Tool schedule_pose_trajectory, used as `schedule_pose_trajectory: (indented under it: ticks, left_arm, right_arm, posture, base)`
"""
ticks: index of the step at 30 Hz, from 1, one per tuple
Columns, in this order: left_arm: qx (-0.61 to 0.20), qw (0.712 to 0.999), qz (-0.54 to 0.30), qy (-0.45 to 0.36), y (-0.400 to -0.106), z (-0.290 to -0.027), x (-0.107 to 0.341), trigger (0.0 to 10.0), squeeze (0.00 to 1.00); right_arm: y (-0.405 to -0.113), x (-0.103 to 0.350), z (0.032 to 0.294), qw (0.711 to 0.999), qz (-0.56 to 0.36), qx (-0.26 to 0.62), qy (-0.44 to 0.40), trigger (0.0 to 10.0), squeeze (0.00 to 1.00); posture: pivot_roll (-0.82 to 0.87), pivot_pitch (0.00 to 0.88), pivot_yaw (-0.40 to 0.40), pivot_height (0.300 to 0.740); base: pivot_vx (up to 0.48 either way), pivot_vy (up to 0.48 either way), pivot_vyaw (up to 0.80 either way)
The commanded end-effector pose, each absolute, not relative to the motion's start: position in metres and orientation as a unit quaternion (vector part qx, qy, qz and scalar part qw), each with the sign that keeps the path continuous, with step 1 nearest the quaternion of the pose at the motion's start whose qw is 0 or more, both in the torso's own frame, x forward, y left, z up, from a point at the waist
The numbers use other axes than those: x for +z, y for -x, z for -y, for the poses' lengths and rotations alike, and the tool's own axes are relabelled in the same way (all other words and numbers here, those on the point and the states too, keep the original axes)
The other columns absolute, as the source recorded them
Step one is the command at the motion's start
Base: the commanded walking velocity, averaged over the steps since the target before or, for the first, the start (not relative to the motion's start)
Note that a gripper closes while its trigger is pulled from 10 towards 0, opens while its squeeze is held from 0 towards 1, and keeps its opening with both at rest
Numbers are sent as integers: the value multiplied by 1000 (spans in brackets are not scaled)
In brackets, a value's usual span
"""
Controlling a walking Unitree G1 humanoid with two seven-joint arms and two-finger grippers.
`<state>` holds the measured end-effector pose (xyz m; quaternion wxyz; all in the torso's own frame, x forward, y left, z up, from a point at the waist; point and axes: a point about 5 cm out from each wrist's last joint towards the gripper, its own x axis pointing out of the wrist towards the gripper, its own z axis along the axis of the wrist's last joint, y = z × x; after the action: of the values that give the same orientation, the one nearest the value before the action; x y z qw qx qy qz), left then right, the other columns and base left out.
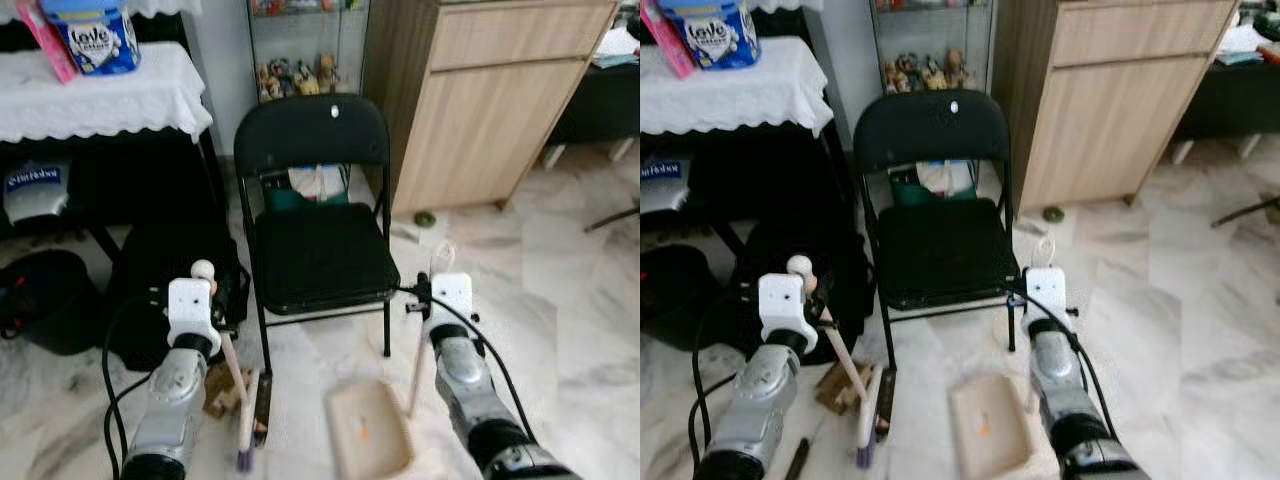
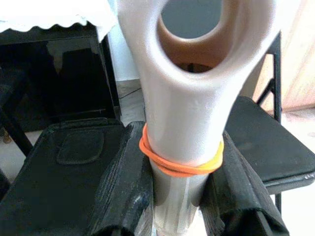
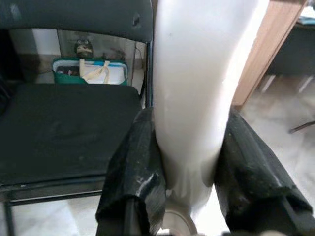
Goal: Sweep floor
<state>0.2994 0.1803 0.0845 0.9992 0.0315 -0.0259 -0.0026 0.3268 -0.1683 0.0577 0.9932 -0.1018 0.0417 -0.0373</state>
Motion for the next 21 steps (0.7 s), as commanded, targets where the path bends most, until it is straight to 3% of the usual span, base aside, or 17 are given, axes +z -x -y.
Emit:
schedule_pose_trajectory:
  ticks: [1, 16, 21]
  left_arm:
    - [11, 998, 43, -39, -300, -188, 91, 10000, 0]
    - [9, 998, 42, -40, -299, -188, 90, 10000, 0]
    - [8, 998, 42, -40, -299, -188, 90, 10000, 0]
  right_arm:
    - [-330, 62, 161, 994, -34, -30, 95, 10000, 0]
    - [-330, 62, 175, 986, -32, -76, 143, 10000, 0]
    - [-328, 54, 179, 987, -65, -97, 114, 10000, 0]
  posture:
    - [32, 104, -19, 740]
    - [33, 97, -16, 740]
    - [37, 101, -18, 740]
  base:
    - [0, 0, 0]
    - [0, 0, 0]
    - [0, 0, 0]
